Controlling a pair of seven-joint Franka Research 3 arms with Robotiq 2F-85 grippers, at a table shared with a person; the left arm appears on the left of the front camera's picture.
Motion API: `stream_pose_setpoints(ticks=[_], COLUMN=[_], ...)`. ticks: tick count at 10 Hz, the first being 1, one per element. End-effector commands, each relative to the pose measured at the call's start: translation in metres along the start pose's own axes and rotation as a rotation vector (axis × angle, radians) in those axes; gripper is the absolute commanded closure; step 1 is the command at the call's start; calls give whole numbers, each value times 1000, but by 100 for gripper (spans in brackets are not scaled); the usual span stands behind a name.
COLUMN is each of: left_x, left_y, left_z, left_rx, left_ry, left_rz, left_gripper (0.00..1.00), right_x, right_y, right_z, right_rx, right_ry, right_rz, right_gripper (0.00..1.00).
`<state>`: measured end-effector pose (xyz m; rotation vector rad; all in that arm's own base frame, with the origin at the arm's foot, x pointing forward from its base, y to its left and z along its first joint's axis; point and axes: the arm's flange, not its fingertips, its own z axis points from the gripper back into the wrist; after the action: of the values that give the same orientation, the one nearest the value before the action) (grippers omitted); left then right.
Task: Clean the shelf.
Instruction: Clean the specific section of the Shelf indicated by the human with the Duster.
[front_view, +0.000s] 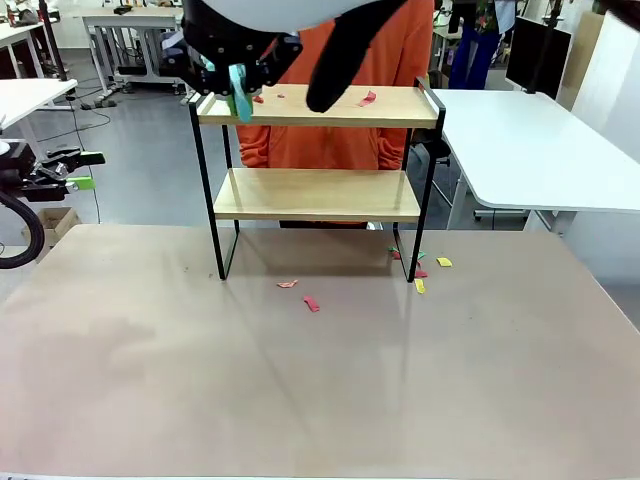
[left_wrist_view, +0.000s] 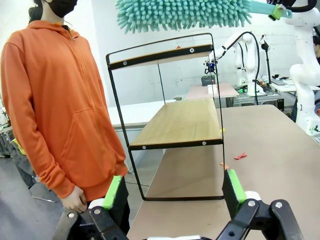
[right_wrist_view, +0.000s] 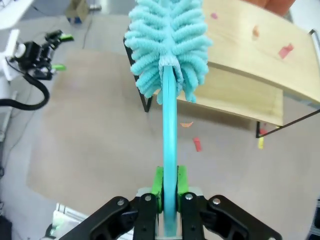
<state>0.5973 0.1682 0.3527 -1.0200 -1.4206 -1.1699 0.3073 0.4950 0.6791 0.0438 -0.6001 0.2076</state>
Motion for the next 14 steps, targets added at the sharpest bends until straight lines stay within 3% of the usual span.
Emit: stream_pose_setpoints(ticks=[1, 7, 12, 14], left_x=[3, 3, 3, 3], left_y=[-2, -2, -2, -2], left_z=[1, 1, 1, 1], left_rx=[-4, -4, -4, -4], left_ry=[4, 4, 4, 4], left_rz=[-9, -9, -9, -9], left_gripper=[0, 0, 0, 0], right_x=[31, 48, 39, 38], right_y=[34, 28, 9, 2], right_z=[2, -23, -46, -52], right_rx=[22, 41, 41, 106], right_ry=[12, 9, 93, 160], right_rz=[-68, -189, -244, -236], right_gripper=[87, 87, 87, 87])
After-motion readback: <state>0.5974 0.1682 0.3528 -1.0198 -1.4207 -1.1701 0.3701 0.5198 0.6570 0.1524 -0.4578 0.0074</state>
